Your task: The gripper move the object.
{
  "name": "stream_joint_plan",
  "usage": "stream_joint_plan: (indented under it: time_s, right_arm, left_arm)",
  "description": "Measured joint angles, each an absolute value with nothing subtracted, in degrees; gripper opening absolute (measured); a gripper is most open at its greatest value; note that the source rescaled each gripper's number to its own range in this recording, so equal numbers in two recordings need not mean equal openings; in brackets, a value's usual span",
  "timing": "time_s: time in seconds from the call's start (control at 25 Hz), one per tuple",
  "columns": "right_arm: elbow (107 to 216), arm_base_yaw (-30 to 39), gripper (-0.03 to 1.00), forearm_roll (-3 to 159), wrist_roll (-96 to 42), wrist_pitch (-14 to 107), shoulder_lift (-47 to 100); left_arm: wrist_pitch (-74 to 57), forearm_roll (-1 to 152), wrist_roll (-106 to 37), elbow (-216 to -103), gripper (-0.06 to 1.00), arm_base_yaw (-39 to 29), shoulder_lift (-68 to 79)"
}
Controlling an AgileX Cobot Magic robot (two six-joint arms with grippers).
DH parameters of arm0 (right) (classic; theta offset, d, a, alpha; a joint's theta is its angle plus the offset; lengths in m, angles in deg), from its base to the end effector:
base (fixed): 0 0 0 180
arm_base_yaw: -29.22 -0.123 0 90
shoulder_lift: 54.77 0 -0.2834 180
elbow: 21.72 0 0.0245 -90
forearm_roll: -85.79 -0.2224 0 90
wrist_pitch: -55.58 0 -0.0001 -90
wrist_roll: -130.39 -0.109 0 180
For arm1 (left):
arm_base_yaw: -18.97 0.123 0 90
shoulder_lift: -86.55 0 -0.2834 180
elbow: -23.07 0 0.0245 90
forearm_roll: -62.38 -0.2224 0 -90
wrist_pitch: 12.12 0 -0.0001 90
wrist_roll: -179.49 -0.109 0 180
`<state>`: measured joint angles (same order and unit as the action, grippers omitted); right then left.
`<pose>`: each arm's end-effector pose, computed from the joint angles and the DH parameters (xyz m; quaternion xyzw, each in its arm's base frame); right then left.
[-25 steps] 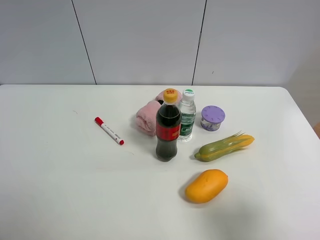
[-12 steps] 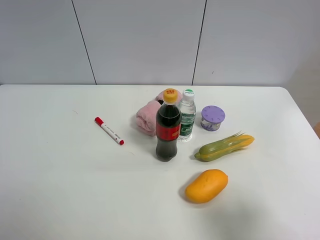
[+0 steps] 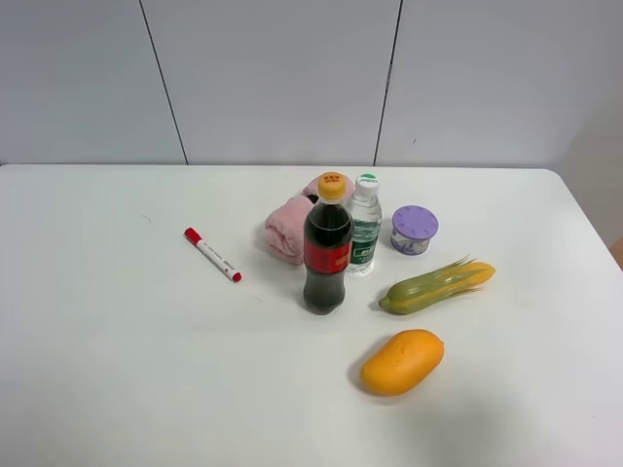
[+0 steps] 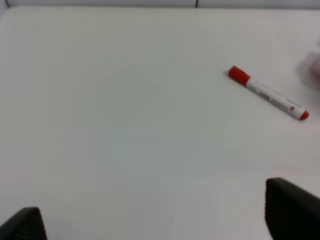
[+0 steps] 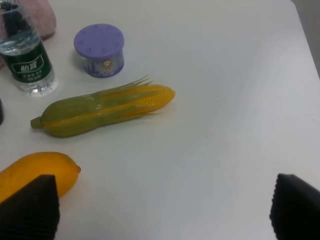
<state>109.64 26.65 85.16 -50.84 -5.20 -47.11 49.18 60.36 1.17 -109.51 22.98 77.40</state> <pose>-0.0125 0.0005 0.2549 -0.0102 0.8529 0.0228 0.5214 -0.0116 0.0026 0.2600 -0.0432 0.8554 0.0281 0.5155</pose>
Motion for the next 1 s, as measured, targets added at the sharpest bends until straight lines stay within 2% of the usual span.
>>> stream_joint_plan:
  time_s: [1.0]
  right_arm:
    - [109.64,26.65,1.0,85.16,-50.84,-5.2,-47.11]
  left_arm:
    - [48.55,60.47,1.35,-108.95,0.82,20.88,79.08]
